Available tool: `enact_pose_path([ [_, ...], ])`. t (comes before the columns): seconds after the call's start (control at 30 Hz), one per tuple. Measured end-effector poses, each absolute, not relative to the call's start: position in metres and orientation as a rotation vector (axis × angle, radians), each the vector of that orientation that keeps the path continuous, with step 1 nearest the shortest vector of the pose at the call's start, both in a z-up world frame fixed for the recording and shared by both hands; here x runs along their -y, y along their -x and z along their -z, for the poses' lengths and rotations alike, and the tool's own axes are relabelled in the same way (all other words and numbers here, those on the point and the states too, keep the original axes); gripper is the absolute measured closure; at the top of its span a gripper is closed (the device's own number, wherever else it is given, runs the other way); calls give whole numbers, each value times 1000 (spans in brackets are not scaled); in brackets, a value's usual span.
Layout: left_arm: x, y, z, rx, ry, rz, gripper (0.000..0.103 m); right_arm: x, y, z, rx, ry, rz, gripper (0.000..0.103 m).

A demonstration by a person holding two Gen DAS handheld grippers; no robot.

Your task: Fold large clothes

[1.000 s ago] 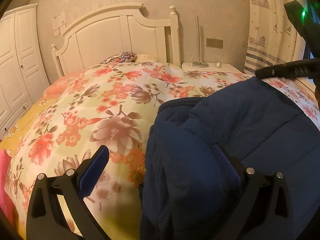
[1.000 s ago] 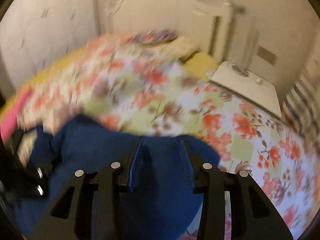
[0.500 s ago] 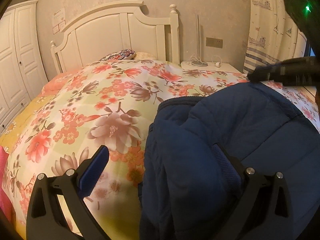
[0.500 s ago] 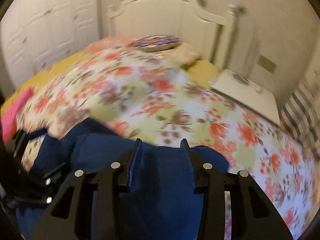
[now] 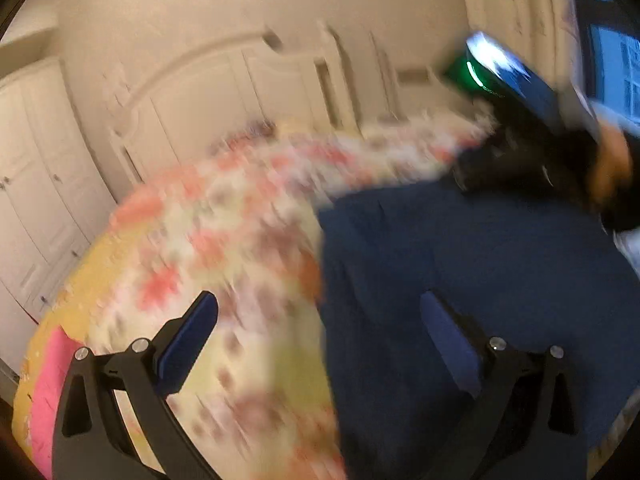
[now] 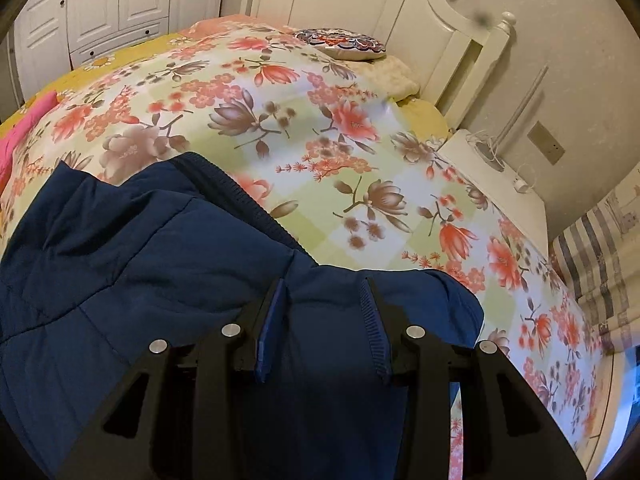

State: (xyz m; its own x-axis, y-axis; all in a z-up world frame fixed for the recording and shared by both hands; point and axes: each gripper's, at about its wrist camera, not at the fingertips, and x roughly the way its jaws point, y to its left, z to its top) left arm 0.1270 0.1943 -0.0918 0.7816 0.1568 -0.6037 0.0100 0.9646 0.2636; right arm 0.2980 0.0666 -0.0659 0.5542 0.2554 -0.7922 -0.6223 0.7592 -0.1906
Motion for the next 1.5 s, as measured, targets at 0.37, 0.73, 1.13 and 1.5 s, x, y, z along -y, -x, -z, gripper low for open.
enact_pose_path([
  [0.37, -234, -115, 132, -737, 48, -84, 2, -151, -219, 47, -721, 678, -798, 64],
  [0.73, -258, -112, 123, -796, 283, 21, 3, -133, -195, 26, -707, 580, -806, 55],
  [1.13, -260, -128, 132, -942, 517, 225, 2, 104, -176, 70, -939, -279, -777, 4],
  [1.5, -267, -131, 166, -993, 618, 331, 2, 70, -165, 137, -1101, -465, -959, 4],
])
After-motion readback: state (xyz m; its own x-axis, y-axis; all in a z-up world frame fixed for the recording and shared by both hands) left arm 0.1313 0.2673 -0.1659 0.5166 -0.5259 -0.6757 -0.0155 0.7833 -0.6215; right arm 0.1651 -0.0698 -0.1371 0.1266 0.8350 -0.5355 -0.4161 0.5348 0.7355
